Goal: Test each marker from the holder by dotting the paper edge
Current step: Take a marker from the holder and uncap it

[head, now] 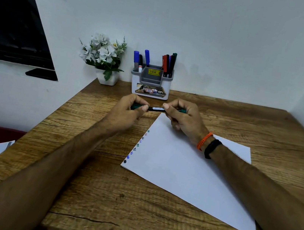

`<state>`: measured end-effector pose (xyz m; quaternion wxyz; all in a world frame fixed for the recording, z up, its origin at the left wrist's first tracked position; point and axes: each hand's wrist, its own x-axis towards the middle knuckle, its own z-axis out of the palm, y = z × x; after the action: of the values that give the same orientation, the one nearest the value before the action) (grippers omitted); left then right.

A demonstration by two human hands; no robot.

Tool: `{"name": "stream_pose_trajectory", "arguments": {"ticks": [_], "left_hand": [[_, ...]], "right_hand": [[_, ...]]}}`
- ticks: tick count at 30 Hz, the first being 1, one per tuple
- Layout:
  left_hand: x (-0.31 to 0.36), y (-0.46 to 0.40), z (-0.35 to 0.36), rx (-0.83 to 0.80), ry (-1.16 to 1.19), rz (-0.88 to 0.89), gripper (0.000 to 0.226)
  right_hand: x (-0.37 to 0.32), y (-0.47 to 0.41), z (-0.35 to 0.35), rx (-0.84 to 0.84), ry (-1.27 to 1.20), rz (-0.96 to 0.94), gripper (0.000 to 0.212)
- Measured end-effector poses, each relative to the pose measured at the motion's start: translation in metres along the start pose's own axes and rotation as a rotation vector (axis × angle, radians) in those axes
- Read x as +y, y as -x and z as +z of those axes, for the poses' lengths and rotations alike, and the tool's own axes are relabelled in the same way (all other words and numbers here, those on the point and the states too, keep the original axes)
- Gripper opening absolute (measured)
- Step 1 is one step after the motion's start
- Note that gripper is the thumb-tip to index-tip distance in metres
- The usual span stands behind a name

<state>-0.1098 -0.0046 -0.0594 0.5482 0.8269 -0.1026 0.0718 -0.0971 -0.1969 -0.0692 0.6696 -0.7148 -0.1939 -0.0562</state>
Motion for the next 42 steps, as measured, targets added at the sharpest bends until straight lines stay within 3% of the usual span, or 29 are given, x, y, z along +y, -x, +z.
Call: {"name": "stream_pose_trajectory", "arguments": {"ticks": [13, 16, 19, 26, 37, 42], "left_hand": [[0.009, 0.000, 0.001, -0.034, -0.005, 0.022, 0.008], [0.011, -0.003, -0.006, 0.027, 0.110, 0.029, 0.017], [0.011, -0.004, -0.012, 0.122, 0.230, -0.005, 0.028], [0.024, -0.018, -0.015, 0.202, 0.319, 0.042, 0.020], [0.076, -0.094, -0.030, 0.308, 0.138, 0.182, 0.018], [0.093, -0.125, -0.026, 0.332, 0.003, 0.256, 0.028]], "right_hand": [[0.000, -0.004, -0.009, -0.036, 0.057, -0.013, 0.016], [-0.001, -0.003, -0.008, -0.031, 0.084, -0.007, 0.010], [-0.002, -0.002, -0.005, -0.048, 0.163, -0.027, 0.019], [-0.004, -0.015, -0.005, -0.001, 0.447, -0.007, 0.022], [-0.013, -0.065, -0.010, 0.317, 0.518, 0.042, 0.030], [-0.006, -0.086, -0.009, 0.317, 0.555, 0.087, 0.050]]}}
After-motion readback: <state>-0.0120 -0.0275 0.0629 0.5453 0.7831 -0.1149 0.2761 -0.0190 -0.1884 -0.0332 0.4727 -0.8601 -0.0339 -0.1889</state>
